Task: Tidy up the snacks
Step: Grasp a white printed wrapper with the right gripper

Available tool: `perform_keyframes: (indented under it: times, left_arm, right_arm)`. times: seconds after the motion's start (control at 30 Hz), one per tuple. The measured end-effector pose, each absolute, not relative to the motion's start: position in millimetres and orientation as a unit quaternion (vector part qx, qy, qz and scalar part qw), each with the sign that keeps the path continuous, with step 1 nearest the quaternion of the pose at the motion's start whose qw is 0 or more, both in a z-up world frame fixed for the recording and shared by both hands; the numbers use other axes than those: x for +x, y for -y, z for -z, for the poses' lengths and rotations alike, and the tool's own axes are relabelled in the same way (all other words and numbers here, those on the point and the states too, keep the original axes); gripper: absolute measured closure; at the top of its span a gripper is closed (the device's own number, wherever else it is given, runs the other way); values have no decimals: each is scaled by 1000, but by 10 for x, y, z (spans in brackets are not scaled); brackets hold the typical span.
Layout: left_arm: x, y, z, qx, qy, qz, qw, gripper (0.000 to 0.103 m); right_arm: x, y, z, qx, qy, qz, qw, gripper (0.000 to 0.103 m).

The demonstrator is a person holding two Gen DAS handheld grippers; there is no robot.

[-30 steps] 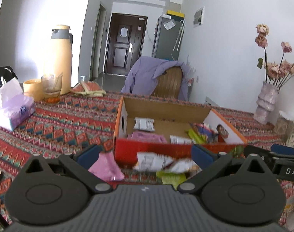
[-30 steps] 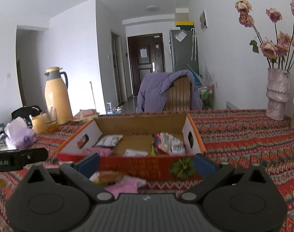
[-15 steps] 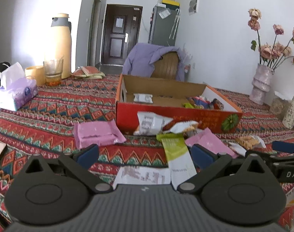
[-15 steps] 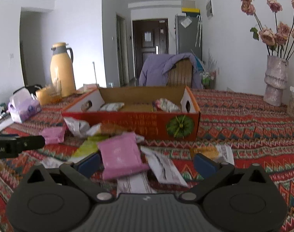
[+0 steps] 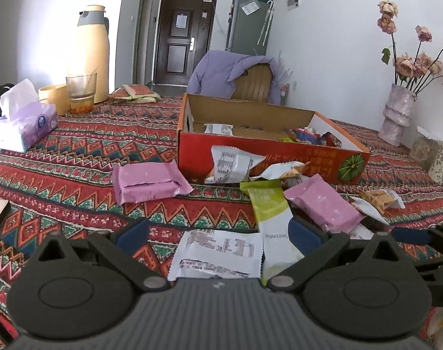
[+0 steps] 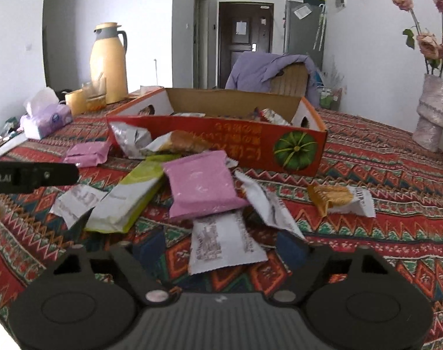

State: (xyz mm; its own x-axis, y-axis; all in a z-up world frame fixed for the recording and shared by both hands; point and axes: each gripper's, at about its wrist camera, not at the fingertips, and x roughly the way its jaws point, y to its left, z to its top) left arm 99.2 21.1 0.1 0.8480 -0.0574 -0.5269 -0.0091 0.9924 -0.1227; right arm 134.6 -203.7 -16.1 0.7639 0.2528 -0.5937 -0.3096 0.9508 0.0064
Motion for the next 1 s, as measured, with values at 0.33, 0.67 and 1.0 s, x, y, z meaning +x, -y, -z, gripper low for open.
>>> perform_keyframes:
  times: [0.33,0.67,1.0]
  left_arm:
    - [1003,-230,53,-60,-289,13,955,0]
    - [1034,-265,82,-70,-296,11,952,0]
    - [1047,-318,79,-71,-300,1,951,0]
  right_arm:
    - [1656,1913,251,-53,-337,-153,928,41]
    - [1572,1959,311,-33,-326,-169,930,64]
    - [1354,2184,91,8,-264,-145,954,65]
